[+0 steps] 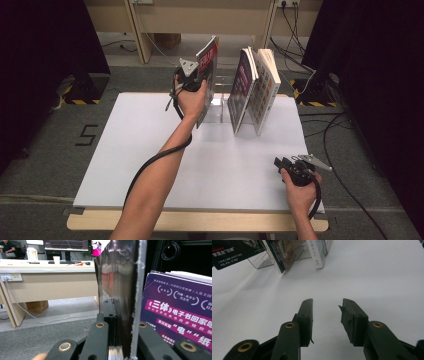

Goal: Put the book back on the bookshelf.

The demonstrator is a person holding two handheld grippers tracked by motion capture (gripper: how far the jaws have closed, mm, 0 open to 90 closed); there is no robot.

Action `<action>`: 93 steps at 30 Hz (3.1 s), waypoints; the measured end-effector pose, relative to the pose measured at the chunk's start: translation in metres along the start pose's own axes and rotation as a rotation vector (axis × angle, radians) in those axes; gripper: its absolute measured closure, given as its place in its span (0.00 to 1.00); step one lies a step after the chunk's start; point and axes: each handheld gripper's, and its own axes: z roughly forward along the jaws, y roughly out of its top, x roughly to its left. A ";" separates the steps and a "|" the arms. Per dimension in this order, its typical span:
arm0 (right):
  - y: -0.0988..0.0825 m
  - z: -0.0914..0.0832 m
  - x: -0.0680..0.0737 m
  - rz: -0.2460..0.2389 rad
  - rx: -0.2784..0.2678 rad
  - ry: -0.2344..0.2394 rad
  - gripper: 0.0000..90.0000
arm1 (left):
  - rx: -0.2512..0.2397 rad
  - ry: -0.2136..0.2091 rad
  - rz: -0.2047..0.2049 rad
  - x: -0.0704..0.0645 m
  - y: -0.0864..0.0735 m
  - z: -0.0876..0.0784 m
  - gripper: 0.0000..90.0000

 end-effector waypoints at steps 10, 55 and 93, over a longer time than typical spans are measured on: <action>0.000 0.000 0.000 0.000 0.001 0.002 0.69 | -0.003 0.011 0.035 -0.002 -0.012 0.000 0.96; 0.000 0.002 0.001 -0.012 0.014 0.000 0.68 | 0.162 -0.097 -0.211 0.011 -0.004 0.001 0.70; -0.001 0.004 0.001 0.006 0.046 0.005 0.68 | 0.196 -0.093 -0.013 -0.010 0.006 0.000 0.96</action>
